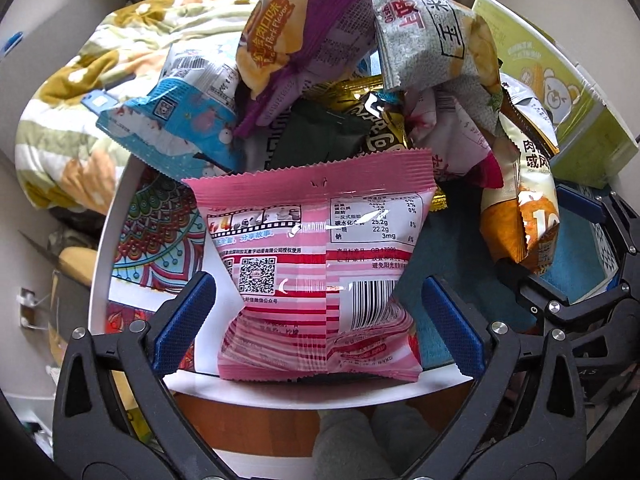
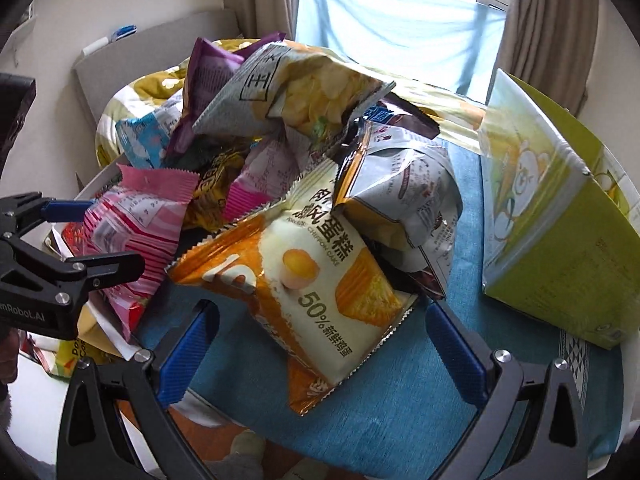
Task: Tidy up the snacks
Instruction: 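Grasp the pink wafer bag with left tool while right tool grasps orange cake bag, then carry pink bag with left tool while right tool carries orange bag to box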
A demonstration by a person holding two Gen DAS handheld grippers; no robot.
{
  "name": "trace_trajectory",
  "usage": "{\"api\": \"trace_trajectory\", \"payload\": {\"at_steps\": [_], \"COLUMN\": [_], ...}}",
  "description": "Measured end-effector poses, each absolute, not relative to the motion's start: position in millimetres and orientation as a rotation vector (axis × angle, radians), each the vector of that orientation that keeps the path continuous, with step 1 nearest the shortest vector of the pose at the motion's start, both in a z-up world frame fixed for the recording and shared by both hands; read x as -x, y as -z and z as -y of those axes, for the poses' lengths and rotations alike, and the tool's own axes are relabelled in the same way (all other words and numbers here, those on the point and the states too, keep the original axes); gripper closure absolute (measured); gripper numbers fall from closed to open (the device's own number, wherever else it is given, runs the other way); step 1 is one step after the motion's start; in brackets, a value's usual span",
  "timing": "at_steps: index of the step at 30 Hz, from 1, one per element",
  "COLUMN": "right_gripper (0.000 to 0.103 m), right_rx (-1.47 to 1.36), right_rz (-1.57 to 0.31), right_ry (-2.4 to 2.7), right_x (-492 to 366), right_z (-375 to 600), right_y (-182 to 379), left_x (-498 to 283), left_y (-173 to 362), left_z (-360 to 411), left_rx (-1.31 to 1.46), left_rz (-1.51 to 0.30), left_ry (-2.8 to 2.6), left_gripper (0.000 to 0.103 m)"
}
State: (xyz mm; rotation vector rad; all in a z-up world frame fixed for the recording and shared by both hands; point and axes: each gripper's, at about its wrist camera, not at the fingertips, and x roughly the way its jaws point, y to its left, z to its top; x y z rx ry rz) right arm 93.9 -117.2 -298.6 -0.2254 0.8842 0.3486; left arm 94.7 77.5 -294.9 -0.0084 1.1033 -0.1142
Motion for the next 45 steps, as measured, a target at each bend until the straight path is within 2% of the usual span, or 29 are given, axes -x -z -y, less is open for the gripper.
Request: {"api": "trace_trajectory", "payload": {"at_steps": [5,14,19,20,24,33,45], "right_gripper": [0.0,0.005,0.015,0.021,0.031,0.034,0.034], "right_rx": [0.279,0.259,0.243,0.231,0.214,0.145,0.077], "right_rz": [-0.873,-0.875,-0.889,-0.89,-0.903,-0.906,-0.848], "right_ry": [-0.398,-0.409,-0.386,-0.39,-0.39,-0.383,-0.357], "right_x": [-102.4,-115.1,-126.5,-126.7,-128.1,-111.0,-82.9], "right_z": [110.3,106.8,104.6,108.7,111.3,121.9,125.2], "right_y": [306.7,309.6,311.7,313.2,311.6,290.9,234.8], "left_x": [-102.6,-105.1,-103.2,-102.5,-98.4,-87.0,-71.2], "left_y": [302.7,303.8,300.5,299.1,289.9,251.4,183.2], "left_z": [-74.2,-75.2,-73.2,-73.3,-73.5,-79.1,-64.3], "left_rx": [-0.003,0.005,0.005,0.005,0.012,-0.001,-0.01], "left_rz": [-1.129,-1.126,-1.123,-1.122,-1.106,-1.048,-0.95], "left_ry": [0.097,0.063,0.077,0.081,0.087,0.095,0.157], "left_gripper": [0.02,0.03,0.034,0.035,0.036,0.036,0.036]}}
